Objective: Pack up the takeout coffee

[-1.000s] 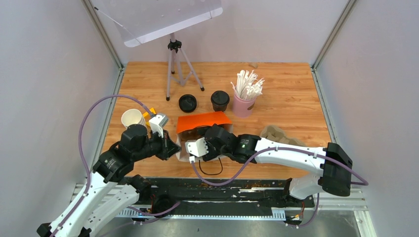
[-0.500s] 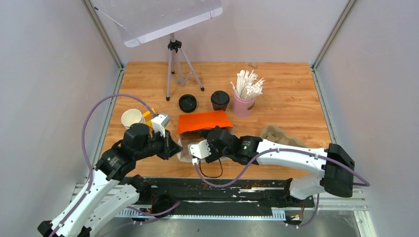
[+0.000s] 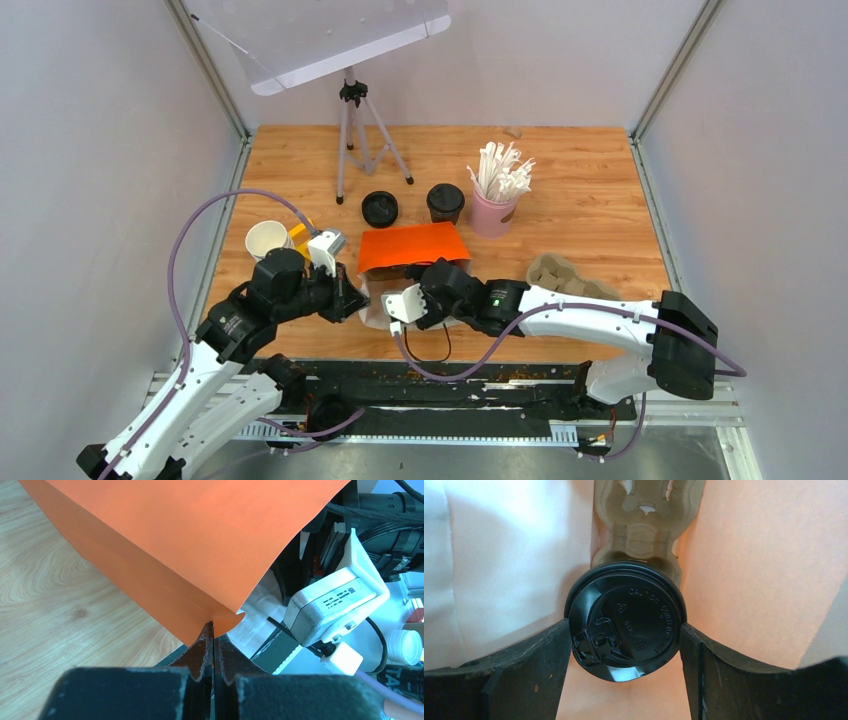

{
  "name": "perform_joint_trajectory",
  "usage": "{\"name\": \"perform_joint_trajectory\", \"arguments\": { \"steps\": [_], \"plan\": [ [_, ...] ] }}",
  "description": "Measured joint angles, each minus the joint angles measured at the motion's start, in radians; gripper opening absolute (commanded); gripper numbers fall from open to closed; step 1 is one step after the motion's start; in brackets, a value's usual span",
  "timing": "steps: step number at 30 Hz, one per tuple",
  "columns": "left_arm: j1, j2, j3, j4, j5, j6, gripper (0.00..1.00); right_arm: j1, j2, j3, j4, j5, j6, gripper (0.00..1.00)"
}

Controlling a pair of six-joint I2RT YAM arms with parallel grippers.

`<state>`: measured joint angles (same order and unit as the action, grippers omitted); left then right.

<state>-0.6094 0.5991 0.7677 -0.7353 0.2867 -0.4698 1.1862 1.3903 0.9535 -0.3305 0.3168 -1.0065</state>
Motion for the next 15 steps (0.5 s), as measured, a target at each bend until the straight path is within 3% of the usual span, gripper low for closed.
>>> {"name": "perform_joint_trajectory", "arguments": {
  "steps": [15],
  "plan": [
    [0.000,-0.013,-0.002,0.000,0.003,-0.023,0.00,-0.014,0.010,-0.008,0.070,0.008,-0.032,0.72]
  ]
}}
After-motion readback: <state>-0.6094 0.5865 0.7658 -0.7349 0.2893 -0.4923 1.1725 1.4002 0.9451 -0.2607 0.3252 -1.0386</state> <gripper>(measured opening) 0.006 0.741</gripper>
